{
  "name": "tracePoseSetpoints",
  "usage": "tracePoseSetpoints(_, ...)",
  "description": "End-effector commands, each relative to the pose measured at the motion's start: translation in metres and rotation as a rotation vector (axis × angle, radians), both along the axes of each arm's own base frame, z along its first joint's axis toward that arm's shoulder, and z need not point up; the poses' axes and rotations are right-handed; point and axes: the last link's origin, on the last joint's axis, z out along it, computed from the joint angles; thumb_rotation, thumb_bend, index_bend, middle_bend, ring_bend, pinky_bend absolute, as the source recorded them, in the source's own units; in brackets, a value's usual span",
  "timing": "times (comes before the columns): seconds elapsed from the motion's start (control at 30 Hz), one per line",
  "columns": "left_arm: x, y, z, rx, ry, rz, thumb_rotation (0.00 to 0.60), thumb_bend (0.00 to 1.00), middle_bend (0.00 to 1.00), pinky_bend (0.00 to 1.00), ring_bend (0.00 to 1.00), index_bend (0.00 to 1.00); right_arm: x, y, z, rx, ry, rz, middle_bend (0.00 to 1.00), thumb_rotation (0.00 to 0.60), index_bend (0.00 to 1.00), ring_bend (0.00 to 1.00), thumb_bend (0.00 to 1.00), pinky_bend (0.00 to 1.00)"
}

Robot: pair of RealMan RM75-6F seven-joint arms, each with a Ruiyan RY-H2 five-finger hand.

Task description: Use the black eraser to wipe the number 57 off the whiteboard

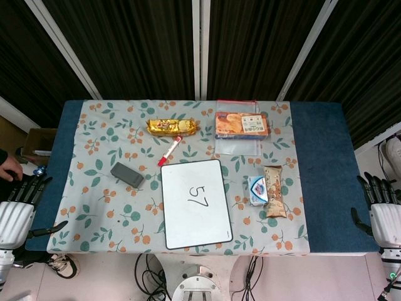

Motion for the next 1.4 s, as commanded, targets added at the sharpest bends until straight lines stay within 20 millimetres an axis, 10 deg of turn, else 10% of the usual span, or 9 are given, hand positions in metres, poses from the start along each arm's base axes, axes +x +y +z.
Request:
tracePoseSetpoints(0.03,-0.001,-0.001,0.000,0.001,-0.002,0.003,0.294,0.03,0.08,0.18,0.06,0.10,0.000,0.000,0.000,-0.001,0.001,0.000,0.00,0.600,0.00,0.00,0.34,0.00)
tracePoseSetpoints(0.43,0.003,0.003,-0.001,-0.012,0.000,-0.015,0.316,0.03,0.08,0.18,0.06,0.10,0.003,-0.002,0.002,-0.004,-0.002,0.011,0.00,0.600,0.00,0.00,0.34,0.00)
tracePoseSetpoints(0.63,0.015,0.017,-0.008,-0.075,-0.012,-0.075,0.431,0.04,0.08,0.18,0.06,0.10,0.004,-0.004,0.005,-0.011,-0.004,0.017,0.00,0.600,0.00,0.00,0.34,0.00)
tracePoseSetpoints(0.9,0.064,0.071,-0.025,-0.222,-0.017,-0.261,0.599,0.07,0.08,0.18,0.06,0.10,0.005,-0.003,0.008,-0.023,-0.003,0.017,0.00,0.600,0.00,0.00,0.34,0.00)
tracePoseSetpoints(1.4,0.114,0.158,-0.105,-0.482,0.108,-0.279,0.600,0.15,0.09,0.19,0.06,0.12,-0.006,0.004,0.024,-0.072,-0.010,-0.014,0.00,0.600,0.00,0.00,0.34,0.00)
